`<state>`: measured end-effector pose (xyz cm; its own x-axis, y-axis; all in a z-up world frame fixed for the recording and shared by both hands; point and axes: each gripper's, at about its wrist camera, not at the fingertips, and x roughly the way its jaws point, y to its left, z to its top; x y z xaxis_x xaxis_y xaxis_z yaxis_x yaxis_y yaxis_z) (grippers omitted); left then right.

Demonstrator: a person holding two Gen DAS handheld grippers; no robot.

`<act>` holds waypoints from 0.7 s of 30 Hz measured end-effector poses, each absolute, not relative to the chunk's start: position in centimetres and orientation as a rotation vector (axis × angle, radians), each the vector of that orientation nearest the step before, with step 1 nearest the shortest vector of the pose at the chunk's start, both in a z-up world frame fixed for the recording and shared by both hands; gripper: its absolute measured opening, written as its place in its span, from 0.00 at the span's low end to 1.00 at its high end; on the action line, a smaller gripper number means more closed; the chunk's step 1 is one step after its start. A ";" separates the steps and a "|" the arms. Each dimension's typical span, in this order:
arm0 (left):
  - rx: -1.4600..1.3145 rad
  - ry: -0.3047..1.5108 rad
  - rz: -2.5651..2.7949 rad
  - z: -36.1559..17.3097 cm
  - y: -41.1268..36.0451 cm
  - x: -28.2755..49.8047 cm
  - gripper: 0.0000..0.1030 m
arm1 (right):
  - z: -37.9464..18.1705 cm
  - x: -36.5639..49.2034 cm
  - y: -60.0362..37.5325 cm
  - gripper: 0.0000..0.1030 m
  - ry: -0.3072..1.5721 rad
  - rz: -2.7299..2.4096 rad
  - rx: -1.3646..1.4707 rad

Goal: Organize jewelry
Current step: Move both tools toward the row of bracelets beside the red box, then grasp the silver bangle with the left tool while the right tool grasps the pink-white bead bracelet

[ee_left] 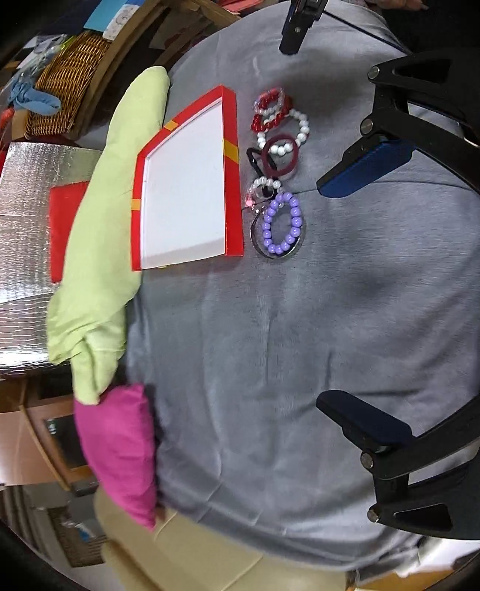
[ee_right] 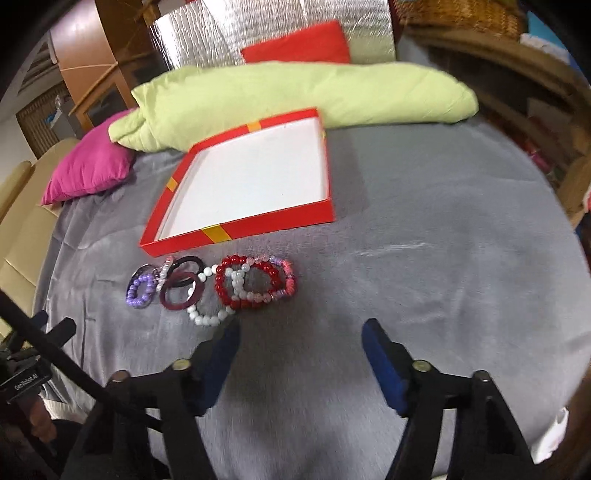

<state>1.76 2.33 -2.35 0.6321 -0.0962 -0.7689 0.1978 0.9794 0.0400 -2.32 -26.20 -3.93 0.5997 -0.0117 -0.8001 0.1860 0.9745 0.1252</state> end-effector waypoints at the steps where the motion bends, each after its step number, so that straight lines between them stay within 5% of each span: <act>1: 0.117 0.877 -0.173 -2.8 2.4 2.4 1.00 | -4.3 -1.5 -26.1 0.57 0.922 -0.103 0.220; 5: 0.072 0.893 -0.218 -3.9 2.3 4.4 0.97 | -5.7 1.0 -26.3 0.53 0.947 -0.071 0.256; 10: 0.050 0.963 -0.277 -5.5 1.6 6.7 0.69 | -7.1 2.9 -27.5 0.43 0.989 -0.062 0.314; 21: 0.106 0.947 -0.373 -5.6 -1.6 6.5 0.67 | -8.2 4.8 -26.8 0.08 0.998 0.026 0.308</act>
<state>6.52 -1.64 -5.58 0.5253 -0.2654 -0.8084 0.3574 0.9311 -0.0734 4.78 -26.76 -8.21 0.5455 0.1615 -0.8224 0.1191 0.9564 0.2668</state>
